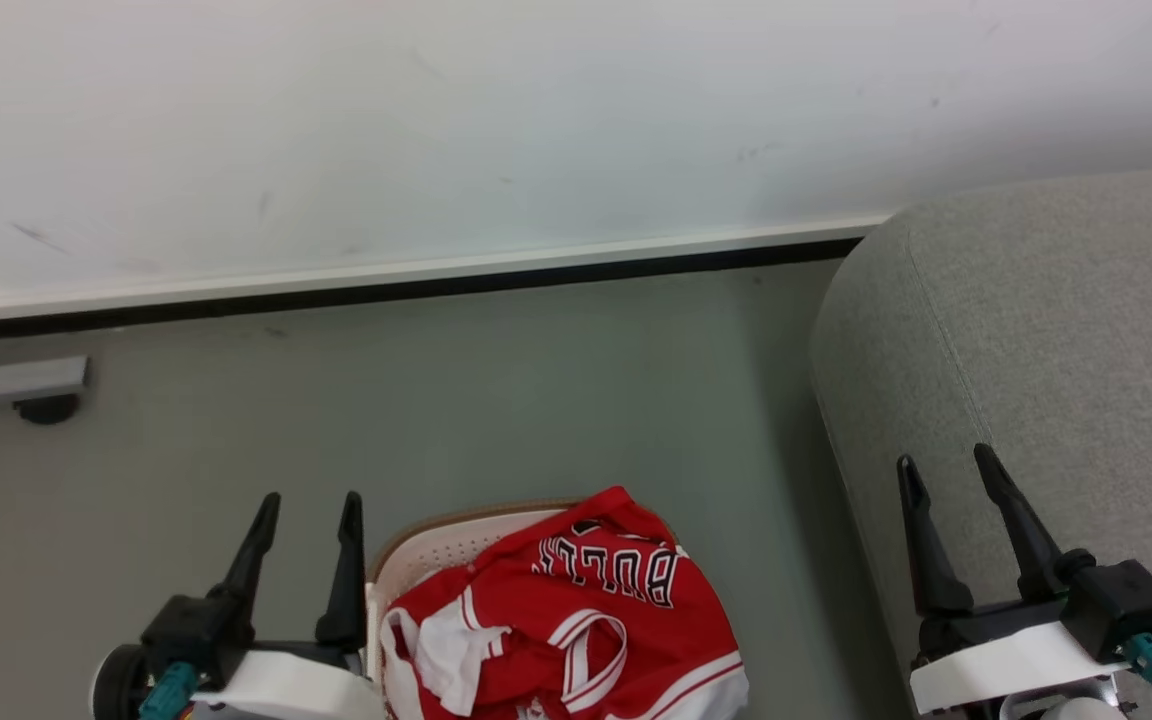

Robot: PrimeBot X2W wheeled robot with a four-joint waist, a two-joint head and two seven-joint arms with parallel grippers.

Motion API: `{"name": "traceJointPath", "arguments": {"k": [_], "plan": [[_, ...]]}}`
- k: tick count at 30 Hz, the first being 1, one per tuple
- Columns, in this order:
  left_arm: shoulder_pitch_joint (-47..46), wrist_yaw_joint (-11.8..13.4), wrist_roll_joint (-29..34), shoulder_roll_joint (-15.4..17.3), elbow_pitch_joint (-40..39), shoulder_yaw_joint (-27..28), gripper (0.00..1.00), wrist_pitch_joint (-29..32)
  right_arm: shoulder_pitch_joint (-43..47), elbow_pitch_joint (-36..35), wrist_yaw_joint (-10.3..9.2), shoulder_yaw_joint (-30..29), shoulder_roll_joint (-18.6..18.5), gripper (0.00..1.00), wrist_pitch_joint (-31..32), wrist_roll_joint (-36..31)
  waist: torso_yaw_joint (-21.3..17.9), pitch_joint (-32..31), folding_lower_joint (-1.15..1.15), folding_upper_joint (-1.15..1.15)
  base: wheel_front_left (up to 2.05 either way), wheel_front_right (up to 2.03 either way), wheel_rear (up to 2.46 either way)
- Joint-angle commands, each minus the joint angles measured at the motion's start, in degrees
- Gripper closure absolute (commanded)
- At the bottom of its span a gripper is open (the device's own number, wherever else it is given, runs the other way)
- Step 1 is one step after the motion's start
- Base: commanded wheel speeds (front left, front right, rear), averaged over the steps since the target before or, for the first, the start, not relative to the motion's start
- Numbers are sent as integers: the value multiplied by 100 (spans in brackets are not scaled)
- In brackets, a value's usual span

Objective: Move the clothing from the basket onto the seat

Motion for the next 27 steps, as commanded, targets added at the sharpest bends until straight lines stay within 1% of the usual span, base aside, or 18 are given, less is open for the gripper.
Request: {"name": "traceJointPath", "arguments": {"k": [1,4,5,12,21,27], "plan": [[-87,-37,124,19,40,8,0,-4,-87,-38,-12,-38,-29,0,2,39,-148,205,0,0,0,0,0],[-244,-94,207,77,214,10,0,-4,-196,-125,-12,-95,-28,0,2,47,-285,469,0,0,0,0,0],[-300,-154,201,100,324,-31,0,-4,-227,-148,-12,-126,-27,0,2,46,-321,538,0,0,0,0,0],[-855,-295,459,482,1158,-291,0,-4,-534,-389,-12,-104,-25,0,2,169,-601,1139,0,0,0,0,0],[-1855,-367,740,936,2822,-922,0,3,-933,-802,-12,-101,-24,0,3,368,-874,1963,0,0,0,0,0],[-2573,-386,874,1107,3971,-1476,0,138,-1181,-979,-12,-117,-23,0,3,418,-1039,2437,0,0,0,0,0]]}}
